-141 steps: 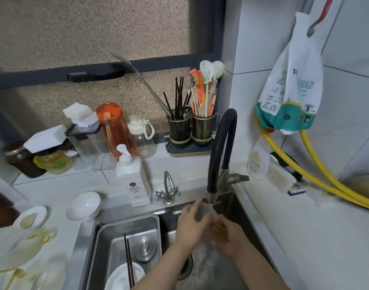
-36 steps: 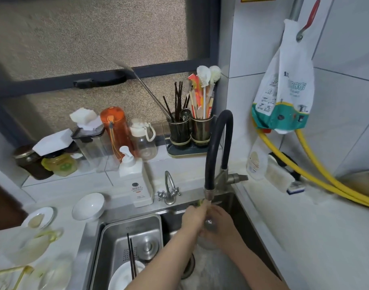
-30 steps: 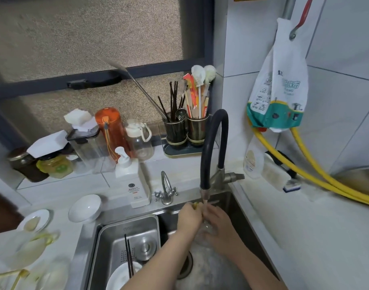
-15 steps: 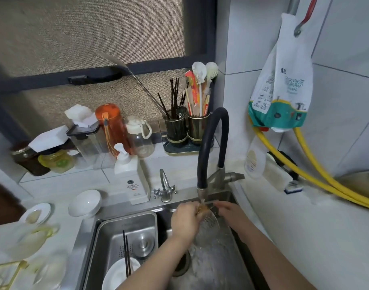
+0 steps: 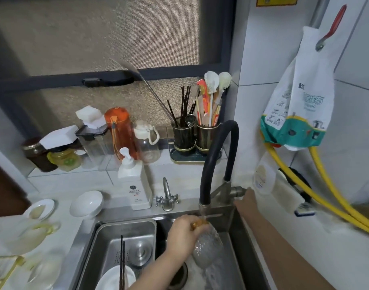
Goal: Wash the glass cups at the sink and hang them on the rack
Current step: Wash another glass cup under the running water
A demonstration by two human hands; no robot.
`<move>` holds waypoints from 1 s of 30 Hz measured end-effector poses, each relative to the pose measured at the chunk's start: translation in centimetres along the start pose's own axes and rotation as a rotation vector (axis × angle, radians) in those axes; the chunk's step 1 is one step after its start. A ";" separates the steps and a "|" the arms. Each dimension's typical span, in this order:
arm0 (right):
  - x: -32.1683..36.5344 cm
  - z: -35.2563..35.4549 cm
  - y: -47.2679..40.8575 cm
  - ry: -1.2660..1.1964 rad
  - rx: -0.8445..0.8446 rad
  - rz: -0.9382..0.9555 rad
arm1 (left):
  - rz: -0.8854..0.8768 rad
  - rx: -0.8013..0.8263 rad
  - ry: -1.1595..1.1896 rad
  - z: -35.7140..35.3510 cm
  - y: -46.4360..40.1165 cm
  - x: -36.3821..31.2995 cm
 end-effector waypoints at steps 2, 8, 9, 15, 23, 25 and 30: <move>-0.9 -0.3 -1.5 0.051 0.012 -0.007 | -0.015 0.019 0.002 0.0 0.1 -0.3; -2.4 -0.2 -3.0 0.059 0.067 -0.010 | -0.006 0.050 0.006 -0.2 0.0 -0.1; -1.2 0.3 -1.5 0.039 0.068 -0.007 | 0.010 0.050 0.010 -0.3 -0.2 0.3; -0.3 0.5 0.0 -0.041 0.086 0.010 | 0.033 0.059 -0.001 -0.9 -0.6 1.1; 0.1 0.2 0.6 -0.108 0.137 0.074 | 0.052 0.045 -0.015 -0.3 -0.6 1.3; 0.4 0.4 1.3 -0.134 0.139 0.073 | 0.061 0.044 -0.014 -0.3 -0.5 1.3; 0.1 -1.6 5.0 -0.099 0.154 0.071 | 0.073 0.066 -0.081 0.2 -0.3 1.5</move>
Point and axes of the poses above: each hand's wrist, its own y-axis away from the middle knuckle, its own z-axis out of the back of the hand, x = y × z, the point moved 6 cm from there along -y, towards the middle knuckle, and after that the axes turned 6 degrees about y, right-handed, at the moved point
